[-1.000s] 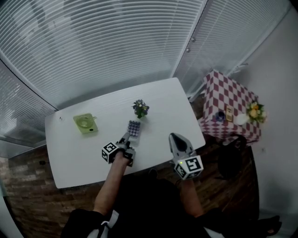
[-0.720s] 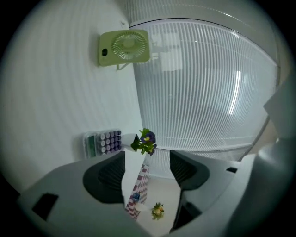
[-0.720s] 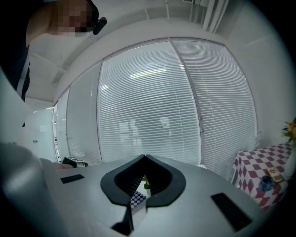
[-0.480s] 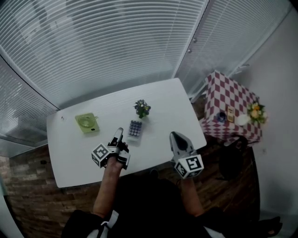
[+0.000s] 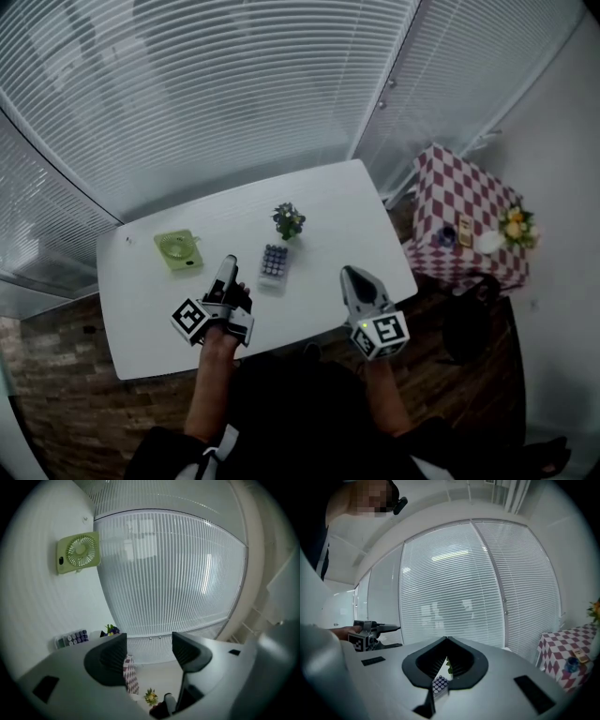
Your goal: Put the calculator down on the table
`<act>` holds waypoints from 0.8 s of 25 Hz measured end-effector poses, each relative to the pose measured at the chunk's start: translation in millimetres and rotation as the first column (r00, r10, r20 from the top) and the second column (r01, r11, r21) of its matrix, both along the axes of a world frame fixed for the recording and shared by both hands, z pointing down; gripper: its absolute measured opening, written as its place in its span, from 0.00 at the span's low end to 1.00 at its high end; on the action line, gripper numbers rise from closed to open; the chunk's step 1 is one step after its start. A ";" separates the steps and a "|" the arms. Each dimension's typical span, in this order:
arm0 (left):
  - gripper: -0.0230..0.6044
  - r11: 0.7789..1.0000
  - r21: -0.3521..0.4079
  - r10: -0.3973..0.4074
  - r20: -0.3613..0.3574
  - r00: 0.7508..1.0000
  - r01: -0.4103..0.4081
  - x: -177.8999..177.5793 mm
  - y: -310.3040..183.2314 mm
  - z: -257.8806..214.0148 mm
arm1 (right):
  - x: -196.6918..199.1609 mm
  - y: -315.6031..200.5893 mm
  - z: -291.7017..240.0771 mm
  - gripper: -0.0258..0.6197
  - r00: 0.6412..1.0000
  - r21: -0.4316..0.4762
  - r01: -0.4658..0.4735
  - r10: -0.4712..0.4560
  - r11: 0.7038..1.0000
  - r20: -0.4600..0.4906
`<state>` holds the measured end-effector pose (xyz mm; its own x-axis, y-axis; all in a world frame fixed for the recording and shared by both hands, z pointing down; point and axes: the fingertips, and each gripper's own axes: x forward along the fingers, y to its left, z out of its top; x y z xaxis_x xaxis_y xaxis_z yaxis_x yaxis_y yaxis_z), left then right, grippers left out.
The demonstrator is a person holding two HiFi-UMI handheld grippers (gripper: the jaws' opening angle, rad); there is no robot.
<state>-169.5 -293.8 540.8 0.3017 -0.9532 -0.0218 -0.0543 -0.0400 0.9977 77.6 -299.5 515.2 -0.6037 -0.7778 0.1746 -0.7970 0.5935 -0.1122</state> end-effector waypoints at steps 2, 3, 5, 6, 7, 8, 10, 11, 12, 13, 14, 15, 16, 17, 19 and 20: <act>0.48 1.000 -0.002 -0.001 -0.007 1.000 0.001 -2.2 0.6 -0.7 | -1.1 0.1 -0.7 0.05 1.000 0.001 0.000 0.000 1.000 0.002; 0.48 1.000 -0.002 -0.001 -0.016 1.000 0.001 -2.5 0.7 -1.0 | -1.2 -0.1 -1.2 0.05 1.000 0.001 -0.001 0.001 1.000 0.003; 0.48 1.000 0.004 0.001 -0.031 1.000 0.000 -3.0 0.5 -3.0 | -1.5 -0.5 -0.5 0.05 1.000 0.000 -0.001 0.001 1.000 0.004; 0.48 1.000 0.009 0.001 -0.034 0.999 -0.001 -3.4 0.5 -4.5 | -1.8 -0.5 0.5 0.05 1.000 -0.002 0.000 0.000 1.000 0.005; 0.48 1.000 0.013 0.002 -0.034 0.999 -0.002 -3.9 0.8 -6.3 | -2.0 -0.3 1.3 0.05 1.000 -0.004 0.000 0.000 1.000 0.005; 0.48 1.000 0.018 0.002 -0.029 1.000 -0.002 -4.9 1.3 -8.3 | -2.3 0.1 1.1 0.05 1.000 -0.004 0.000 0.000 1.000 0.005; 0.48 0.999 0.032 -0.004 -0.004 1.000 0.004 -9.0 2.0 -13.7 | -2.6 0.0 -0.6 0.05 1.000 0.001 -0.002 0.002 1.000 0.006; 0.48 0.999 0.042 -0.010 0.010 1.000 0.009 -11.8 1.7 -17.0 | -2.1 -0.6 -0.6 0.05 1.000 0.003 -0.003 0.003 1.000 0.006; 0.48 0.998 0.054 -0.014 0.019 1.000 0.013 -14.3 0.9 -20.1 | -1.0 -1.5 0.0 0.05 1.000 0.004 -0.004 0.004 1.000 0.004; 0.48 0.998 0.065 -0.017 0.023 1.000 0.016 -16.5 0.3 -22.8 | 0.5 -2.2 0.5 0.05 1.000 0.006 -0.007 0.007 1.000 0.003; 0.48 0.997 0.079 -0.019 0.027 0.999 0.017 -18.3 0.0 -25.6 | 2.0 -2.5 0.7 0.05 1.000 0.007 -0.009 0.009 1.000 0.003; 0.48 0.995 0.097 -0.020 0.036 0.999 0.016 -19.8 0.2 -28.9 | 3.2 -2.3 0.5 0.05 1.000 0.009 -0.012 0.012 1.000 0.004; 0.48 0.993 0.117 -0.020 0.058 0.998 0.013 -20.8 0.7 -33.0 | 3.9 -1.9 -0.4 0.05 1.000 0.013 -0.016 0.016 1.000 0.005; 0.48 0.991 0.136 -0.021 0.097 0.995 0.007 -21.4 1.5 -36.9 | 4.5 -1.4 -1.8 0.05 1.000 0.020 -0.021 0.021 1.000 0.006; 0.48 0.988 0.154 -0.020 0.224 0.974 -0.015 -22.5 4.7 -39.7 | 5.3 -0.6 -3.5 0.05 1.000 0.031 -0.028 0.028 0.999 0.006; 0.48 0.988 0.152 -0.019 0.316 0.949 -0.031 -24.2 7.3 -37.9 | 5.2 -0.3 -3.3 0.05 1.000 0.032 -0.028 0.028 0.999 0.006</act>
